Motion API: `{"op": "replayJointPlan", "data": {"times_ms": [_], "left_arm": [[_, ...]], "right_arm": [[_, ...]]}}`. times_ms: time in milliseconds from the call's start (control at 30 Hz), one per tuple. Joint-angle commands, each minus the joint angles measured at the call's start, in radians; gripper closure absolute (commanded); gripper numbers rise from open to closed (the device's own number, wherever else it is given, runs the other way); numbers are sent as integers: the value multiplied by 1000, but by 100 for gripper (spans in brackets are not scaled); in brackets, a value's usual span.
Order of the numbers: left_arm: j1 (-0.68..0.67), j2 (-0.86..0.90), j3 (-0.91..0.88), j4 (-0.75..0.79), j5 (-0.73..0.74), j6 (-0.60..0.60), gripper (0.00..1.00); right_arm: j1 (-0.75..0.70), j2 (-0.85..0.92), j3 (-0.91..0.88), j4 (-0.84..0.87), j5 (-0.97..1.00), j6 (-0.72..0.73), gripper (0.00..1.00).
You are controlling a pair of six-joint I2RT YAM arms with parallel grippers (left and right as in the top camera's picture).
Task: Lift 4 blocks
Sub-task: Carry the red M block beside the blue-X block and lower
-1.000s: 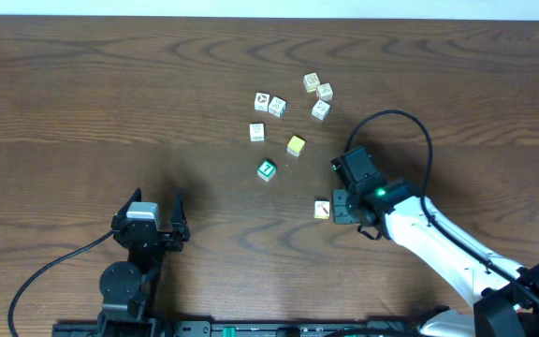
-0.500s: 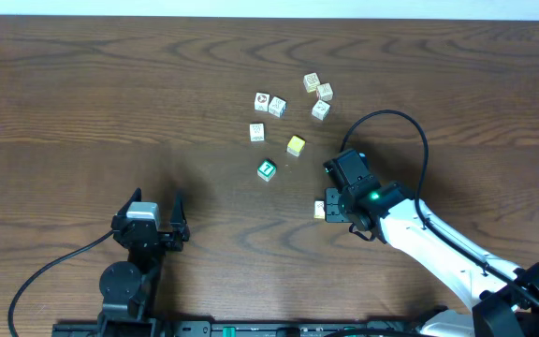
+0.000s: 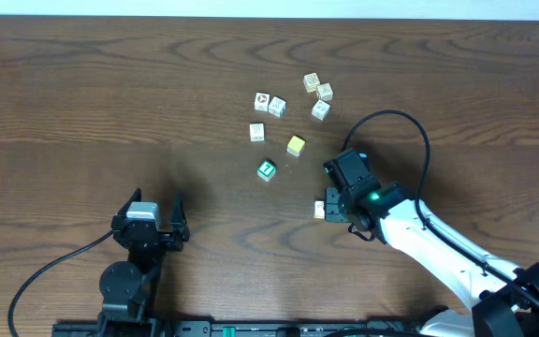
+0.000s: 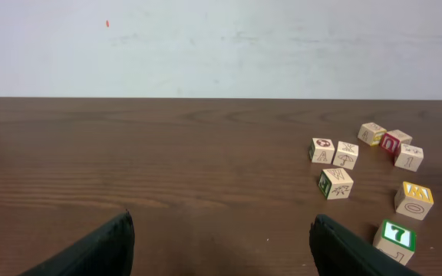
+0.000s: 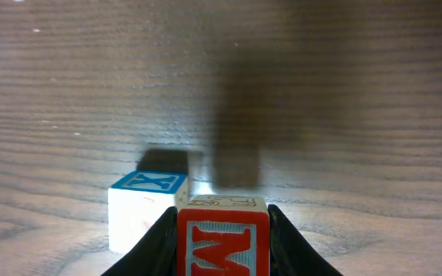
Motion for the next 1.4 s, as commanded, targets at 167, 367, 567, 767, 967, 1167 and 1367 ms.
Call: {"op": "replayJointPlan", "data": {"times_ms": [167, 367, 567, 767, 967, 1167, 1367], "left_arm": [[-2, -4, -11, -45, -16, -5, 27], [-2, -4, -11, -45, -16, -5, 27], [-2, -4, -11, -45, -16, -5, 27], [-2, -4, -11, -45, -16, -5, 27], [-2, -4, -11, -45, -16, -5, 27], [-2, -4, -11, -45, -16, -5, 27], [-2, -4, -11, -45, -16, -5, 27]], "right_arm": [[7, -5, -58, 35, 18, 17, 89], [6, -5, -58, 40, 34, 16, 88], [6, -5, -58, 48, 63, 16, 85], [7, -5, -58, 76, 63, 16, 84], [6, 6, -59, 77, 63, 16, 84], [7, 53, -59, 79, 62, 16, 85], [7, 85, -59, 84, 62, 16, 86]]}}
